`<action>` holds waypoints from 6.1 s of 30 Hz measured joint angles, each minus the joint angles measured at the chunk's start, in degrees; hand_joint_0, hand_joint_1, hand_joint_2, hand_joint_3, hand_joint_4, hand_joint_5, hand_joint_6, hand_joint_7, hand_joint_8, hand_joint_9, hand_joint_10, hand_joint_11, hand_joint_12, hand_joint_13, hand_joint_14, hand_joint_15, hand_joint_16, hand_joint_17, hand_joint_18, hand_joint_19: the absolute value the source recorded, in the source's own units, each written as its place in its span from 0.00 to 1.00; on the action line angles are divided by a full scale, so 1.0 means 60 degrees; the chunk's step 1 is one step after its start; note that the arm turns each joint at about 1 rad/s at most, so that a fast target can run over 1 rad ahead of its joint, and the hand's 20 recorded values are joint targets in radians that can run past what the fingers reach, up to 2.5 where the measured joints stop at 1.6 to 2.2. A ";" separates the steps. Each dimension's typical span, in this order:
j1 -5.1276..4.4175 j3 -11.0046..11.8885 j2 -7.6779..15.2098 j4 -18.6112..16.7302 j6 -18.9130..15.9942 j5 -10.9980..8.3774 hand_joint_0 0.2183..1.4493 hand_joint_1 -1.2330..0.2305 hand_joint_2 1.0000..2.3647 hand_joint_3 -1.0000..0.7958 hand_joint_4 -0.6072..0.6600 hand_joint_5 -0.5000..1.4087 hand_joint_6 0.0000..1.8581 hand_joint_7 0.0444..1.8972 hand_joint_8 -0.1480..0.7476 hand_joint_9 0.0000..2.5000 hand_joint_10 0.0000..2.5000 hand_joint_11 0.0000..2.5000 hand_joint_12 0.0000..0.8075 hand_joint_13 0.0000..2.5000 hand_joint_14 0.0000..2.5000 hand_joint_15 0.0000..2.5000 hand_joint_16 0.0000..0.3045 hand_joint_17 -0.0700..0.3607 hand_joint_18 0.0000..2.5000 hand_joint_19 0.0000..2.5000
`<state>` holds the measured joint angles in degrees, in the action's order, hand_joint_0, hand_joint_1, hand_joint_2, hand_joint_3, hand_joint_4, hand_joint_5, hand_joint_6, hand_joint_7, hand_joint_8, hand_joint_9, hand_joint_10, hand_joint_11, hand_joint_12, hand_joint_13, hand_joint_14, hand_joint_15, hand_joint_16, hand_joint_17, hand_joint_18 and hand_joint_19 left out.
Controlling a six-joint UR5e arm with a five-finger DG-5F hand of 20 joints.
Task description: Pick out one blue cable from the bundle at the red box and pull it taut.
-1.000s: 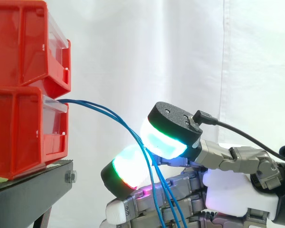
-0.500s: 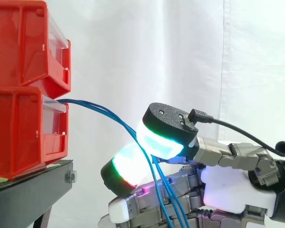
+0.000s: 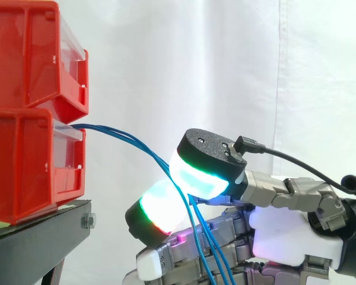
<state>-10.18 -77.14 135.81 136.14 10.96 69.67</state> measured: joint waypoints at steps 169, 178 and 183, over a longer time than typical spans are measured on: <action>0.0150 0.1022 -0.0778 0.2917 0.0139 0.0152 0.31 0.51 0.00 0.29 0.59 0.17 0.47 0.55 0.46 0.39 0.01 0.19 0.39 0.30 0.00 0.09 0.16 0.42 0.25 0.20; 0.0152 0.1021 -0.0779 0.2898 0.0138 0.0150 0.31 0.52 0.01 0.41 0.59 0.18 0.47 0.58 0.47 0.39 0.01 0.20 0.40 0.30 0.00 0.10 0.16 0.42 0.25 0.20; 0.0151 0.1020 -0.0778 0.2888 0.0139 0.0151 0.30 0.44 0.02 0.47 0.59 0.17 0.48 0.58 0.47 0.39 0.01 0.21 0.41 0.30 0.00 0.10 0.16 0.42 0.25 0.20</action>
<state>-9.27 -71.01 131.15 153.47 11.79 70.58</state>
